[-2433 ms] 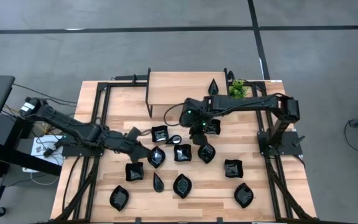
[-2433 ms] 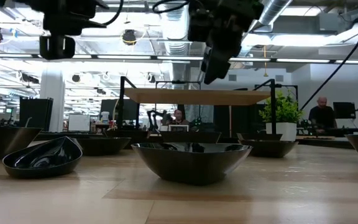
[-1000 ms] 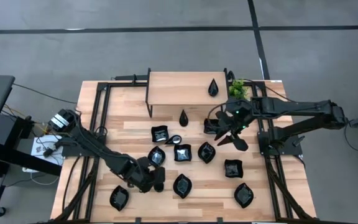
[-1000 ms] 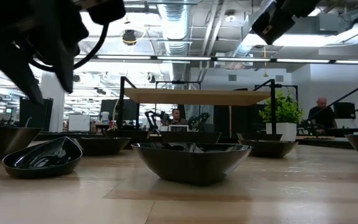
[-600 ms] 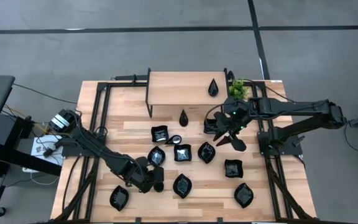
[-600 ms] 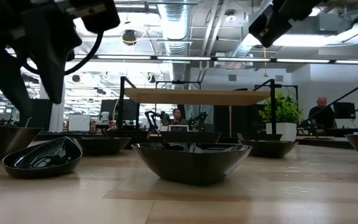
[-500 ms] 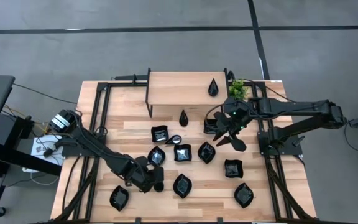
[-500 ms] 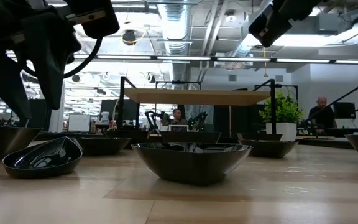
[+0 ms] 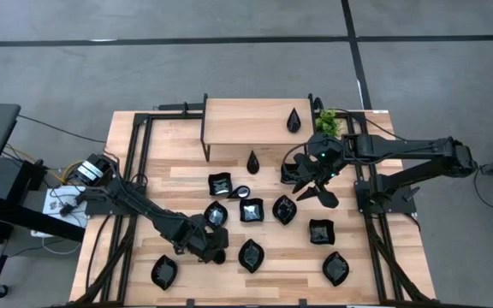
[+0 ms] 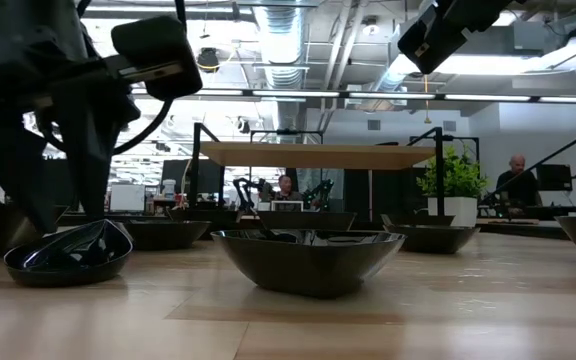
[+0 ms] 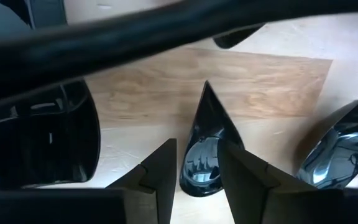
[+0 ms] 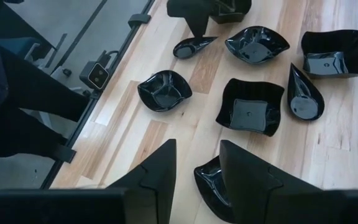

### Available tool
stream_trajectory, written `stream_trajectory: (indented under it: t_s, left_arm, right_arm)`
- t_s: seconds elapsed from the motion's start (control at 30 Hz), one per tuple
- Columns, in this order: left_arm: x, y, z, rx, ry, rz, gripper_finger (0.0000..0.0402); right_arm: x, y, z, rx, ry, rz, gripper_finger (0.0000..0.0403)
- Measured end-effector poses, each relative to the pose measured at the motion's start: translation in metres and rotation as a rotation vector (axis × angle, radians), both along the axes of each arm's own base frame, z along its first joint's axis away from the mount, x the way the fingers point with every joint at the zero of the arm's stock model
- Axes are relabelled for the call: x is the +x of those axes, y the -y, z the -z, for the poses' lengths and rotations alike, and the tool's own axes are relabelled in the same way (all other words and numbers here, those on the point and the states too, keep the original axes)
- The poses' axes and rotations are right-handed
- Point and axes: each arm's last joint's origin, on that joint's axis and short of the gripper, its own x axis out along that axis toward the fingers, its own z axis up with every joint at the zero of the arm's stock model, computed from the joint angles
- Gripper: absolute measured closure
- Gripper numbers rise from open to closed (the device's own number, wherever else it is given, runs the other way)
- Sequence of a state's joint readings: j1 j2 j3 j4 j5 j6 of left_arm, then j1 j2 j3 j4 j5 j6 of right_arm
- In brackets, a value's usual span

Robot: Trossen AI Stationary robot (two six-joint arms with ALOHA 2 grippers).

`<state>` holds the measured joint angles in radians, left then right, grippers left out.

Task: Pick & Place Mini shaped plates
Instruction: Stack the drop-shaped plate on top of the drop-shaped plates on the shelf

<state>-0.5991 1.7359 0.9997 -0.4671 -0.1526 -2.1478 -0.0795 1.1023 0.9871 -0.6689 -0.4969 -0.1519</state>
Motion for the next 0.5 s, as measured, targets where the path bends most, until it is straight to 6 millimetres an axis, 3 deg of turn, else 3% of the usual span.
stream_trajectory:
  t_s: [0.5]
  left_arm:
    - [0.0012, -0.0022, 0.0060, 0.010, -0.026, 0.017, 0.0284]
  right_arm:
    - [0.0003, 0.0000, -0.0003, -0.003, 0.006, -0.002, 0.0284]
